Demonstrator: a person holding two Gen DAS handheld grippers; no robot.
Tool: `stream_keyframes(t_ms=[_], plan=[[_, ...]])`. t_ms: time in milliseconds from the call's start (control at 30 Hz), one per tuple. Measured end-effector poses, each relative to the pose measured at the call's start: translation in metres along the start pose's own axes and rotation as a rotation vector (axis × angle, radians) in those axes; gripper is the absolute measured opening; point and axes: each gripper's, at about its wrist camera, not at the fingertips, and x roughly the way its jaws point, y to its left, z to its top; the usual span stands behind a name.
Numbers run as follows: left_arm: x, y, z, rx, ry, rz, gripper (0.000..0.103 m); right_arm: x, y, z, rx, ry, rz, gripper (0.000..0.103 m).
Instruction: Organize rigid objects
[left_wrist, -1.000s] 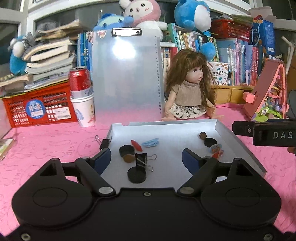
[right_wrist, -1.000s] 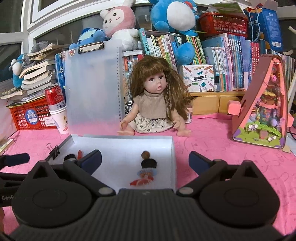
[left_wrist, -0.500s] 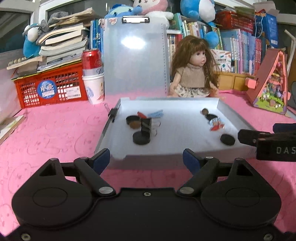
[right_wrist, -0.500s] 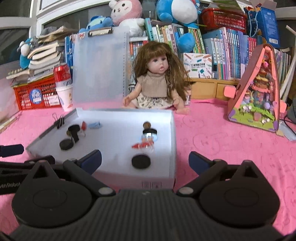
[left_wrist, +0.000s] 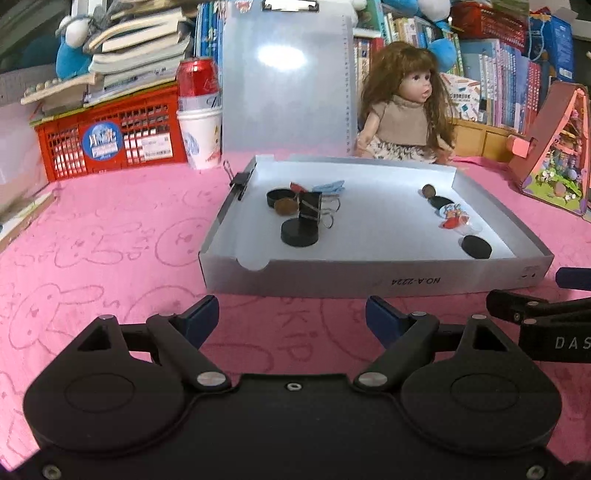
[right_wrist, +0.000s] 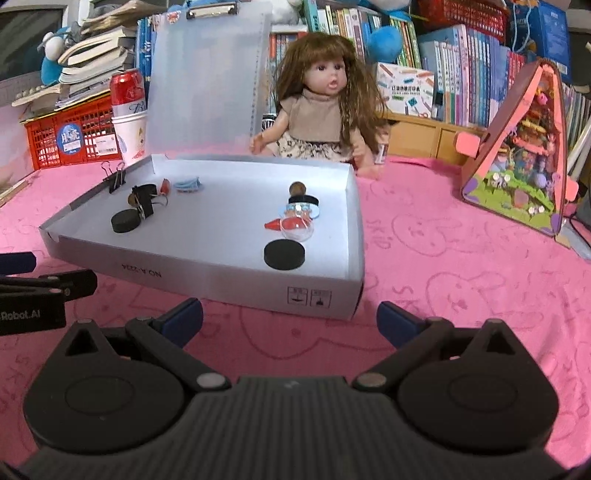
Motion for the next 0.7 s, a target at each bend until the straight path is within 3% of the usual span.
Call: stream_keyframes(t_ms=[100,700], plan=[[0.0070,0.0027,0.0002,-0.018,0.043,0.011,0.088,0.0027,-0.0013,-0.0005,0.016,0.024,0.011,0.103],[0.0121,0.0026,-0.0009,-0.021,0.067,0.030,0.103,0.0098,0.0053,0.0002,0.032,0.064,0.002,0.103]])
